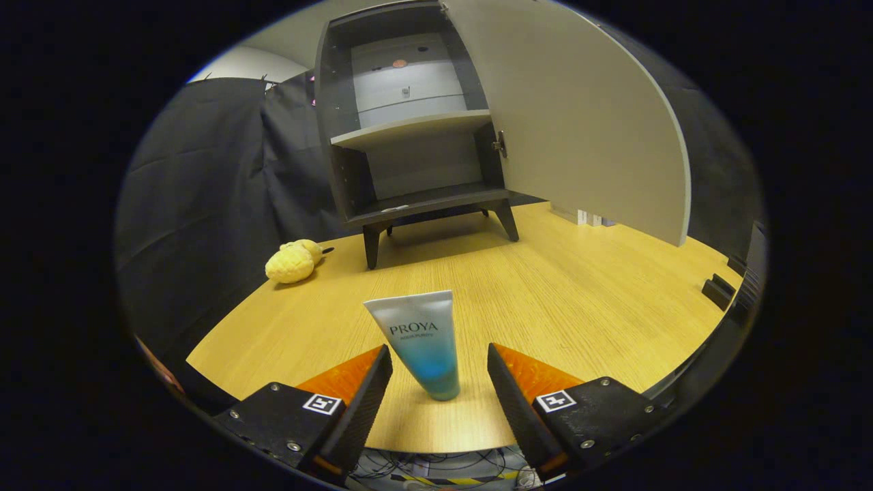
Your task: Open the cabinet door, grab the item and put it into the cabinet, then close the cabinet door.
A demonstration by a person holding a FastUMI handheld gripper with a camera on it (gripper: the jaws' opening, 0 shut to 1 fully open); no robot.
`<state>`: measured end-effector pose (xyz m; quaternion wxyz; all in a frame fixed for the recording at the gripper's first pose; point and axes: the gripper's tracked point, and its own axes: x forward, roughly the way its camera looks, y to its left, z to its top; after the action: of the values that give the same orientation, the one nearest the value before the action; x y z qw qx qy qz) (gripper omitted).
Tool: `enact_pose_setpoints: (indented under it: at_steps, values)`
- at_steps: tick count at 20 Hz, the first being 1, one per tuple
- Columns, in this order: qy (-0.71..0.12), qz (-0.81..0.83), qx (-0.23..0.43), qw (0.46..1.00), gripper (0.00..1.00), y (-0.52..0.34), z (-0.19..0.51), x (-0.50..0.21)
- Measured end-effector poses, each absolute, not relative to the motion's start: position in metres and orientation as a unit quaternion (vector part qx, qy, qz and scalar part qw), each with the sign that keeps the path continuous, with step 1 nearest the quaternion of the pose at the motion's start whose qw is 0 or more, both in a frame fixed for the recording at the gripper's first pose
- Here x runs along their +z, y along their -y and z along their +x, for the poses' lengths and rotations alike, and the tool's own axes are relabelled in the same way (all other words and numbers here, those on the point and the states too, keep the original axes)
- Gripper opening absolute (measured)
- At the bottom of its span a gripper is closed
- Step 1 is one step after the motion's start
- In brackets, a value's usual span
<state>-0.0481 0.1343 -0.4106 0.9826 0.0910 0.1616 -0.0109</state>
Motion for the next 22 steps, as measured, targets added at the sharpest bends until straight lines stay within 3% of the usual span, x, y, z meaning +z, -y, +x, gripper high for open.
enact_pose_setpoints:
  at_steps: [2, 5, 10, 22]
  values:
    - [-0.157, 0.097, 0.003, 0.983, 0.85, -0.142, -0.038, -0.413]
    - [-0.168, 0.088, 0.007, 0.982, 0.55, -0.139, -0.037, -0.414]
    - [-0.166, 0.078, -0.009, 0.983, 0.53, -0.124, -0.04, -0.376]
    - [-0.145, 0.026, 0.027, 0.989, 0.53, -0.137, 0.004, -0.203]
